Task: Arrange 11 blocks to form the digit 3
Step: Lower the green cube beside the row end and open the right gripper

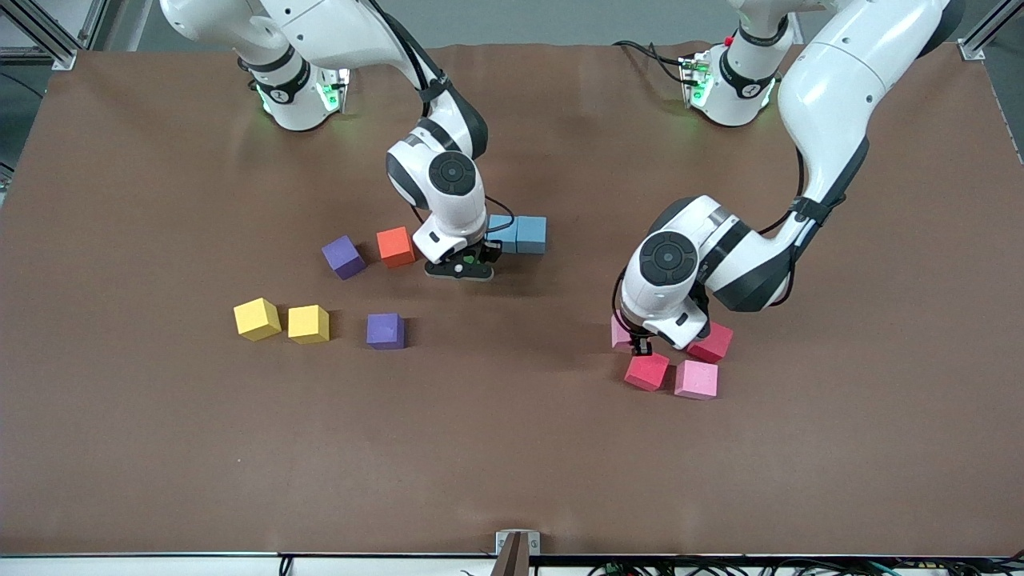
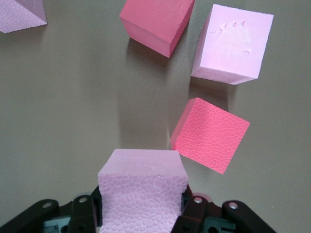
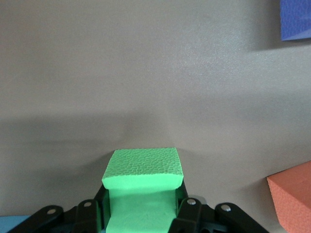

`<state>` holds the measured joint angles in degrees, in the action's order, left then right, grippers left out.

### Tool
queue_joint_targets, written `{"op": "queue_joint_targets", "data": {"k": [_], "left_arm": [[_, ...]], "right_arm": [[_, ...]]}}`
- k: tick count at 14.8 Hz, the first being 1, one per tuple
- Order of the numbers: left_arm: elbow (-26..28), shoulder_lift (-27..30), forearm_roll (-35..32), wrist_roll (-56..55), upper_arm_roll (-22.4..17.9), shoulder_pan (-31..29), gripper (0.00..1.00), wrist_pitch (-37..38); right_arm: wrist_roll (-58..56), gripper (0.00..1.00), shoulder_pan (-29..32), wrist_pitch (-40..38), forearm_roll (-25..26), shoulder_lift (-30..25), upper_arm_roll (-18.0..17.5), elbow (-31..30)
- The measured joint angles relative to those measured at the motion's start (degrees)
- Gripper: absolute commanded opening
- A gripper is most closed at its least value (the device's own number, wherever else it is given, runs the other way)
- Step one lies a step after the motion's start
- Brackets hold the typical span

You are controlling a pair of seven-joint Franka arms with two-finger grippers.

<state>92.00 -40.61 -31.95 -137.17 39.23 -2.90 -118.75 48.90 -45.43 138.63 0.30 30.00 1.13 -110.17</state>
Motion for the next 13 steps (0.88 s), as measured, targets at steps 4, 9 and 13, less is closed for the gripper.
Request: {"op": "queue_joint_targets", "data": {"k": [4,9,13], "left_arm": [[0.0,0.0,0.0,0.0,0.0,0.0,0.39,0.1],[0.0,0.0,0.0,0.0,0.0,0.0,0.39,0.1],[0.0,0.0,0.0,0.0,0.0,0.0,0.39,0.1]], "right_arm": [[0.0,0.02,-0.5,-0.2,0.0,-0.1,0.0,-0.1],[0.0,0.02,-0.9,-0.2,0.0,-0.1,0.1,-0.2],[0.0,0.03,-0.9,-0.2,0.0,-0.1,0.1,-0.2]]}}
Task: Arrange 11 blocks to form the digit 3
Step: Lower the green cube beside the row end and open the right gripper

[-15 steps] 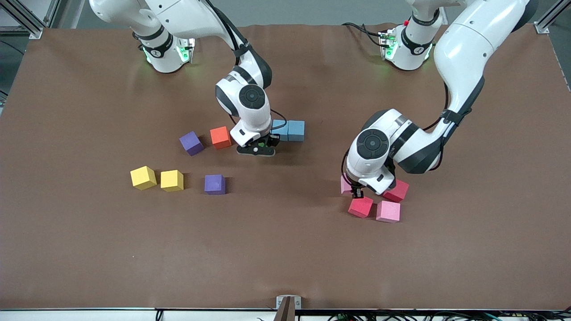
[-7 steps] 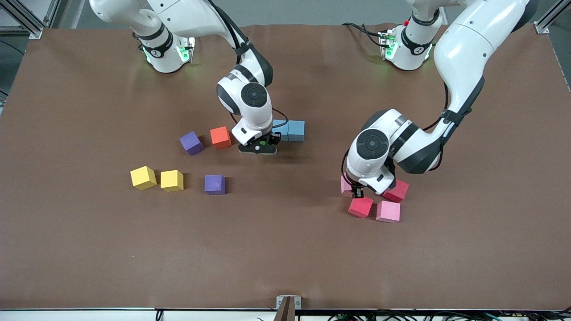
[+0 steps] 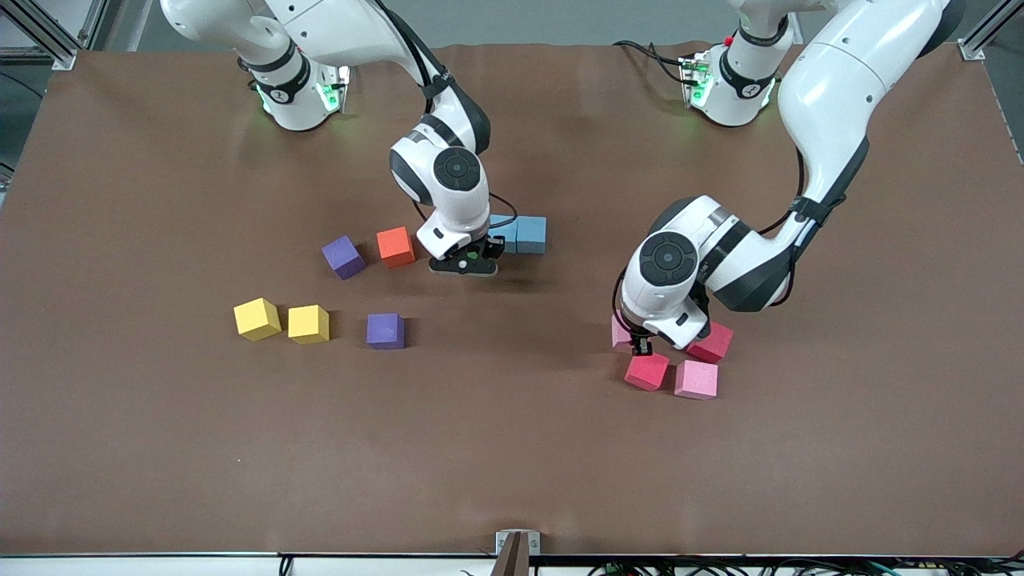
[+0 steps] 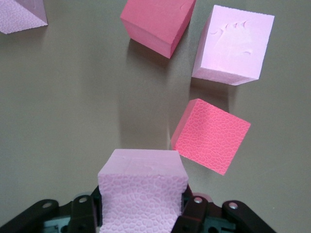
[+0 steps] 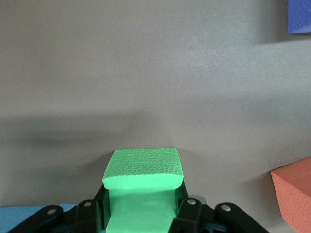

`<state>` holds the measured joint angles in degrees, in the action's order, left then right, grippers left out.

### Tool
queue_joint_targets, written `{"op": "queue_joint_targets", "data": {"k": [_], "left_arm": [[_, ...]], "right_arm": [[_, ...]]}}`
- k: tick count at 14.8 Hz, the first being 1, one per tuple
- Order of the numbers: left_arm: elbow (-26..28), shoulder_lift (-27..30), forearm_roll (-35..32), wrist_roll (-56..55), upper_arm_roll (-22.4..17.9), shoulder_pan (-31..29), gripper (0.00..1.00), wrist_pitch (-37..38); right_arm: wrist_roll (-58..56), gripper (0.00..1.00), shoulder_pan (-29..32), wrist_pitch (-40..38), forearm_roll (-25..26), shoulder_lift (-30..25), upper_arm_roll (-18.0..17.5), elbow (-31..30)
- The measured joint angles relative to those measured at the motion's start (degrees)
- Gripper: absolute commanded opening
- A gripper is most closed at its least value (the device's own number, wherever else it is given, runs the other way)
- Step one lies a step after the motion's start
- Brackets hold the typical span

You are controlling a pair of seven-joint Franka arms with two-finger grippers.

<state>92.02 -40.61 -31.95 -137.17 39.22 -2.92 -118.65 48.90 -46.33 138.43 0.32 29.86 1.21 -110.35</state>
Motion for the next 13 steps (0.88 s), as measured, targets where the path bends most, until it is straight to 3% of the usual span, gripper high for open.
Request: {"op": "queue_joint_targets", "data": {"k": [2,3,4,13], "left_arm": [[0.0,0.0,0.0,0.0,0.0,0.0,0.39,0.0],[0.0,0.0,0.0,0.0,0.0,0.0,0.39,0.0],[0.0,0.0,0.0,0.0,0.0,0.0,0.39,0.0],[0.0,0.0,0.0,0.0,0.0,0.0,0.39,0.0]], "right_arm": [[0.0,0.05,0.0,0.0,0.0,0.0,0.0,0.0],[0.0,0.16,0.0,0.0,0.0,0.0,0.0,0.0],[0.0,0.99,0.0,0.0,0.0,0.0,0.0,0.0],[0.0,1.00,-0.2,0.0,0.0,0.8,-0.3,-0.3]]}}
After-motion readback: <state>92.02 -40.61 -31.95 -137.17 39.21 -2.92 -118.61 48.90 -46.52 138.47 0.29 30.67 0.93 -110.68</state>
